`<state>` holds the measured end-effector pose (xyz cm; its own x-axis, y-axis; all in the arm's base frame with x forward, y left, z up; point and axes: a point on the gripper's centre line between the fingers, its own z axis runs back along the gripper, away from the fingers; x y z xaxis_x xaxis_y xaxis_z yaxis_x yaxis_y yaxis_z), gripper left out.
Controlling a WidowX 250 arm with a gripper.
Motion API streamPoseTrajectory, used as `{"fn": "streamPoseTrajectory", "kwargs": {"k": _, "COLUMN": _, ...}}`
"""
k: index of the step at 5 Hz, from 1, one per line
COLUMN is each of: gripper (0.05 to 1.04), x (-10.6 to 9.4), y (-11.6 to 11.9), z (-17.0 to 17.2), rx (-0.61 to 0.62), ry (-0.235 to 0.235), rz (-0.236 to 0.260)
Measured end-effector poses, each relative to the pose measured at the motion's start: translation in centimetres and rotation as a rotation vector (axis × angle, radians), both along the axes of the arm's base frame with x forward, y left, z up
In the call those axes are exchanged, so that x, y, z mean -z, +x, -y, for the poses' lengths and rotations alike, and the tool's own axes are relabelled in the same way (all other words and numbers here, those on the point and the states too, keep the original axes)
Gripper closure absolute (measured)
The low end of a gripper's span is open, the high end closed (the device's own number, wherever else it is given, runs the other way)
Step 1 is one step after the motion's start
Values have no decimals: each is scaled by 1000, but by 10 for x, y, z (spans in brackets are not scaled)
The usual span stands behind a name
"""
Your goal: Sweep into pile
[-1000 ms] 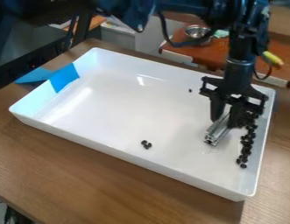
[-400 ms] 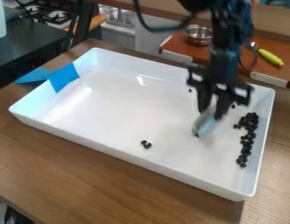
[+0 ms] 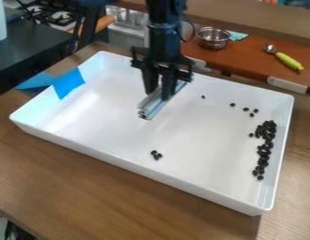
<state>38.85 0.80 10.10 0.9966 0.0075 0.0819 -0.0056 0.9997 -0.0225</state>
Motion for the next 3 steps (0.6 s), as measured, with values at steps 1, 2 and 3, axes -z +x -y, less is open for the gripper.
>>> {"fn": "streamPoseTrajectory", "kwargs": {"k": 1, "gripper": 729, "x": 7, "y": -14, "z": -25, "rx": -77, "ry": 149, "rz": -27}}
{"fn": "streamPoseTrajectory", "kwargs": {"k": 2, "gripper": 729, "x": 24, "y": -31, "z": -35, "rx": -89, "ry": 214, "rz": -83}}
{"fn": "streamPoseTrajectory", "kwargs": {"k": 3, "gripper": 729, "x": 45, "y": -44, "z": -33, "rx": -110, "ry": 232, "rz": -97}}
